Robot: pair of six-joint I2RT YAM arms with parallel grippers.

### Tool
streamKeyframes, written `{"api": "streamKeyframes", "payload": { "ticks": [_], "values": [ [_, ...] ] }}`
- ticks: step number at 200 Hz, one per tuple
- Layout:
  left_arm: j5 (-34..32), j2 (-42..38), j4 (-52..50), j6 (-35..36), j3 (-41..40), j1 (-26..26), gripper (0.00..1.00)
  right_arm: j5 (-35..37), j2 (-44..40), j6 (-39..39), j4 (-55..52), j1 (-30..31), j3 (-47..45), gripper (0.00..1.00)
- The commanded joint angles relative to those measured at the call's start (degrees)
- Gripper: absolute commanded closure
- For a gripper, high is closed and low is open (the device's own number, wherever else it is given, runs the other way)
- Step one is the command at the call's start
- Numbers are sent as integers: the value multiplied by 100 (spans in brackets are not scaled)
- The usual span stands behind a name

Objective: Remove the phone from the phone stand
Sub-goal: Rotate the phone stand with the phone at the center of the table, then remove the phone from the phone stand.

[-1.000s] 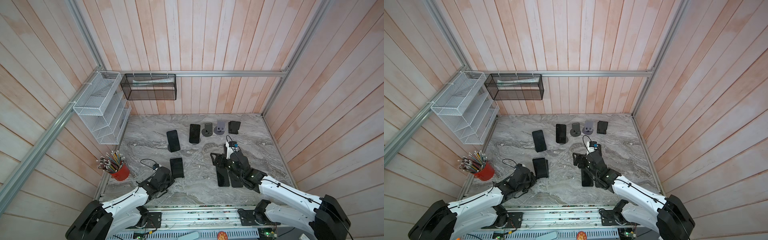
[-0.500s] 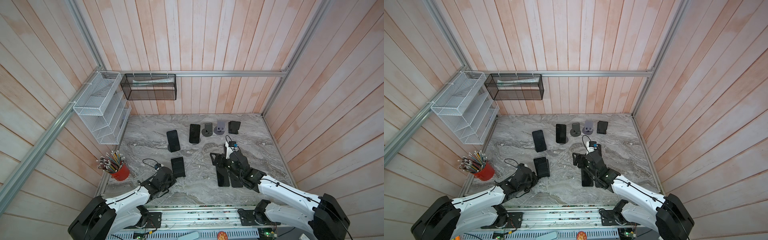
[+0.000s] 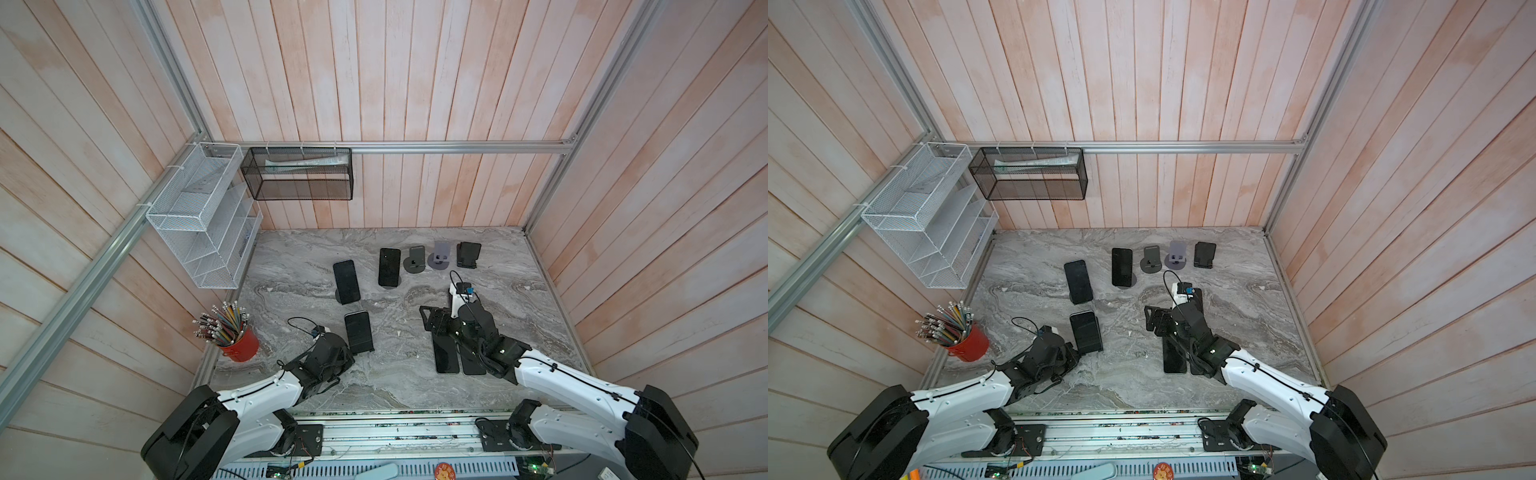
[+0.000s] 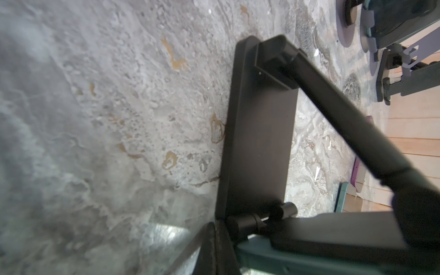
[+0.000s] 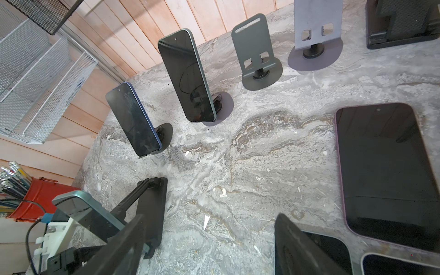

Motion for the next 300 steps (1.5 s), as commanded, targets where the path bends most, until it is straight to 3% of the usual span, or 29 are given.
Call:
{"api": "streamKeyframes", "payload": {
  "ticks": [1,48,94,110,126,145,220,268,300],
  "values": [
    [-164,-193,-347,-53,43,-36,100,118,-34,-207,-229,39,293,14],
    [-582,-769,-1450,-180,123,-25,98,-70,121,-534,-562,42,870,11],
    [-818,-1681,-2433,192,541,201,83,-257,1048,-688,-836,592,1746,7],
    [-852,-1948,-2708,524,802,396,62,-68,1540,-768,-1015,942,2238,5],
    [-911,-2104,-2946,788,1024,580,30,106,2035,-806,-1187,1226,2707,3],
    [-1011,-2217,-3086,1005,1188,672,0,224,2503,-807,-1324,1468,3190,2],
    [-1302,-3056,-3577,1256,1514,767,0,830,3620,-333,-1962,1941,4414,2],
    [-1678,-3346,-3913,1218,1687,820,0,1675,3987,176,-2142,2250,4711,2],
    [-1626,-3329,-3805,1253,1644,839,0,1738,4196,257,-2082,2350,4818,2]
  ]
}}
